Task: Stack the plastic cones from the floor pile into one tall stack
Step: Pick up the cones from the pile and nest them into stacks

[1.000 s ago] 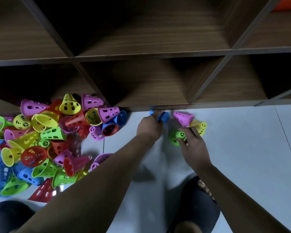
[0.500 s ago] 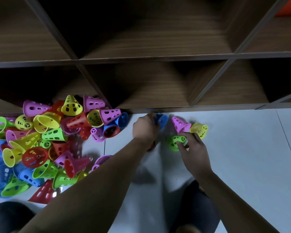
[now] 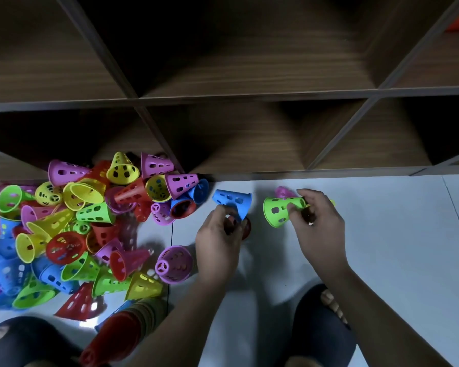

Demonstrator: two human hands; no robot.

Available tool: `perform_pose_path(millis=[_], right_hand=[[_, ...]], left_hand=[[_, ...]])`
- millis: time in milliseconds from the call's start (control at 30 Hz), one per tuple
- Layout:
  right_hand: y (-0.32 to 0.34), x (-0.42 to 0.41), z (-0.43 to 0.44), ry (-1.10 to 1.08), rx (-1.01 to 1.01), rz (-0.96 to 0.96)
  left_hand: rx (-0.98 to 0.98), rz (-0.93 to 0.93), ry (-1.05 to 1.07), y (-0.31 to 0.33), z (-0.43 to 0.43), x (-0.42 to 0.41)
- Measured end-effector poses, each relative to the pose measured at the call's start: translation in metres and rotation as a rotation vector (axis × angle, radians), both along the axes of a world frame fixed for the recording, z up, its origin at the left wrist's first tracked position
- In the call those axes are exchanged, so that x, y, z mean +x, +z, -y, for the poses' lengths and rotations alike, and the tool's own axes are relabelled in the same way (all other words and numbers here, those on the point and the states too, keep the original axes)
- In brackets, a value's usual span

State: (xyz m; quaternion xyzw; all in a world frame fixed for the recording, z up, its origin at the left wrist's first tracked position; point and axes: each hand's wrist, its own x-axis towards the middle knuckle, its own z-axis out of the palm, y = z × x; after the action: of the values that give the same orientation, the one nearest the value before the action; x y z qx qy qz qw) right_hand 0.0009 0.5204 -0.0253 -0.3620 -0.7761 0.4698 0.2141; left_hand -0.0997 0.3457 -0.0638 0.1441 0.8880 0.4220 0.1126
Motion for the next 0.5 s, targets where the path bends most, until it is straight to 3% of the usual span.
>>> perform_pose_path(millis=[200,500], right_hand=[[0.005,-0.006,0.005,0.015,0.018,-0.024],[-0.002,-0.016,0.020,0.227,0.217,0.010]], left_hand=[[-0.144,-0.096,-0.094,-0.011,0.021,0.019],[-0.343,0.008,-0.282,-0.035,0.028,0.027]])
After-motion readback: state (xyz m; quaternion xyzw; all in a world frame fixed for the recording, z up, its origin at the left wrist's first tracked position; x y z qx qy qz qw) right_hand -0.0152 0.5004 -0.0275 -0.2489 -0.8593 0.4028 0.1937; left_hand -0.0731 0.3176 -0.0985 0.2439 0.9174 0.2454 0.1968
